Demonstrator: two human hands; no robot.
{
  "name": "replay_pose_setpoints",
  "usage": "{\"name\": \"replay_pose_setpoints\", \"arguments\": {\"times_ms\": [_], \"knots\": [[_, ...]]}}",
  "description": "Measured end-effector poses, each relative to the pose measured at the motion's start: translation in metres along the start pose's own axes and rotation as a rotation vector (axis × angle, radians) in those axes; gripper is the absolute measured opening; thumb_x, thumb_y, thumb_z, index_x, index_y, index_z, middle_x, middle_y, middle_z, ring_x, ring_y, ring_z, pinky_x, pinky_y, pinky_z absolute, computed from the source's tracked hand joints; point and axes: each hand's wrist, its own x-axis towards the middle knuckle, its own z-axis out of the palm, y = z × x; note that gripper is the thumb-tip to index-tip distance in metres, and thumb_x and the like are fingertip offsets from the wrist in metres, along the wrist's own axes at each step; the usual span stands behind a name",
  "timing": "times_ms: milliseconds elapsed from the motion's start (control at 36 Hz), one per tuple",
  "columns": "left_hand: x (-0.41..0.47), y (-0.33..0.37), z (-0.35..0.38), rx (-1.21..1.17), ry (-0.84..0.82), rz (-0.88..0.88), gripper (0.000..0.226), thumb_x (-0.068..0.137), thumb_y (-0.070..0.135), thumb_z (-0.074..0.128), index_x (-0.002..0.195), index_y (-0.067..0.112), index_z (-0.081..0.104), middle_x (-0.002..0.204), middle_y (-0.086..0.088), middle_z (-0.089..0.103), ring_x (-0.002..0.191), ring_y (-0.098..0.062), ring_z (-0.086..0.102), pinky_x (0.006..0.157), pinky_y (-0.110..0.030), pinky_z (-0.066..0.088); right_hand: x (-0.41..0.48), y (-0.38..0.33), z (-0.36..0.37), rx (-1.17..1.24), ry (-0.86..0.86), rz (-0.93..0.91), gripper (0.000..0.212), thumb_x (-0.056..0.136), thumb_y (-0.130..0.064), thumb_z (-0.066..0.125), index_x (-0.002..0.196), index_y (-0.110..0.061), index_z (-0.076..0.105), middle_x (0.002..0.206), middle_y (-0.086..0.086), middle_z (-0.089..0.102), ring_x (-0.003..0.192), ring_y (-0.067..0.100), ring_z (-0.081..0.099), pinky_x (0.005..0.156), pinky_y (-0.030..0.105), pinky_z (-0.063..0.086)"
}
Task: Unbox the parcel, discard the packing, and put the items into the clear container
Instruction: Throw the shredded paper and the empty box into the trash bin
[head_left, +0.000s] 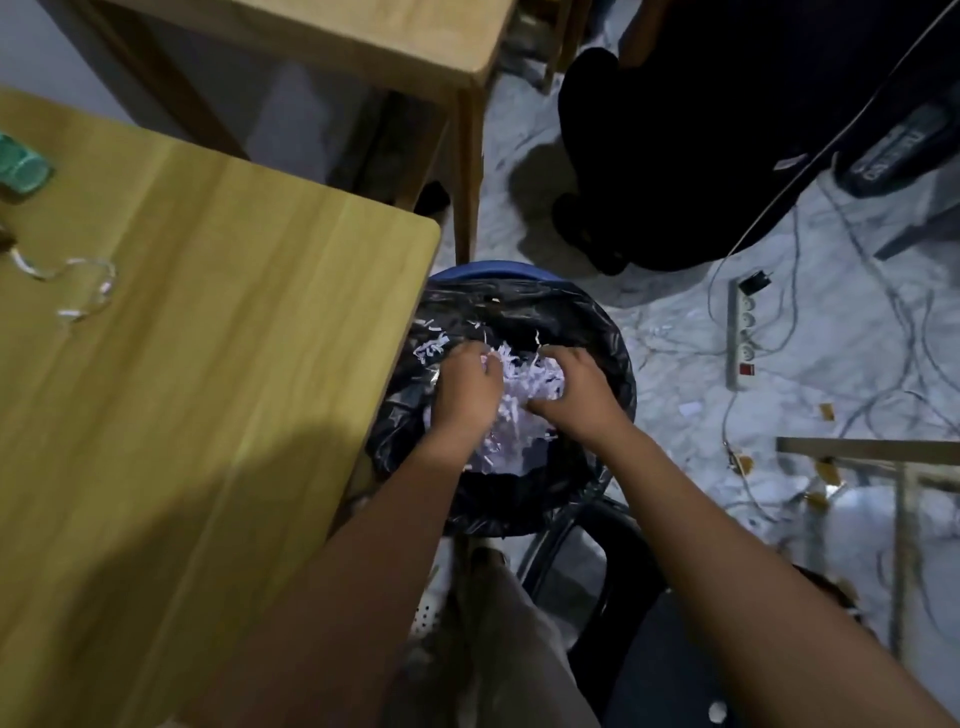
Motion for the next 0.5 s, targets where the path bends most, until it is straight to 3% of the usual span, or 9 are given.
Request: {"name": "replay_pose_setpoints", "arguments": {"times_ms": [83, 278, 389, 500], "knots": [[-0.007, 0.006, -0.001, 0.054, -0.005, 0.062, 0.033, 0.094, 0.017, 0.043, 0.12, 0.0, 0.054, 0.125, -0.017, 0.056, 0.112, -0.029, 0.053, 0.092, -0.03, 0.04, -0.005, -0.004, -0.003, -0.018, 0.021, 0.0, 0.057, 0.08, -0.015, 0.068, 0.132, -0.011, 0.046, 0.137, 0.012, 0.042, 0.126, 0.026, 0.042, 0.099, 0.025, 0.033], [-0.063, 0.045, -0.047, -0.109, 0.029, 0.393, 0.033, 0.095, 0.018, 0.043, 0.124, 0.006, 0.054, 0.125, -0.009, 0.056, 0.116, -0.019, 0.052, 0.096, -0.022, 0.039, -0.035, -0.038, -0.028, 0.048, 0.208, -0.105, 0.042, 0.085, -0.013, 0.061, 0.125, -0.009, 0.053, 0.127, 0.011, 0.053, 0.118, 0.025, 0.051, 0.101, 0.03, 0.04], [-0.104, 0.036, -0.109, -0.161, 0.288, 0.427, 0.033, 0.096, 0.028, 0.04, 0.126, 0.02, 0.051, 0.129, 0.003, 0.055, 0.121, -0.006, 0.048, 0.1, -0.021, 0.04, -0.057, -0.087, -0.039, 0.15, 0.306, -0.253, 0.036, 0.088, -0.012, 0.057, 0.124, -0.01, 0.053, 0.123, 0.008, 0.055, 0.115, 0.022, 0.054, 0.101, 0.037, 0.044], [-0.13, -0.013, -0.168, -0.172, 0.617, 0.214, 0.037, 0.094, 0.033, 0.038, 0.126, 0.019, 0.051, 0.132, -0.002, 0.053, 0.125, -0.012, 0.046, 0.105, -0.036, 0.041, -0.07, -0.145, -0.029, 0.144, 0.3, -0.432, 0.032, 0.091, -0.011, 0.052, 0.123, -0.01, 0.053, 0.119, 0.004, 0.054, 0.109, 0.017, 0.054, 0.094, 0.028, 0.046]]}}
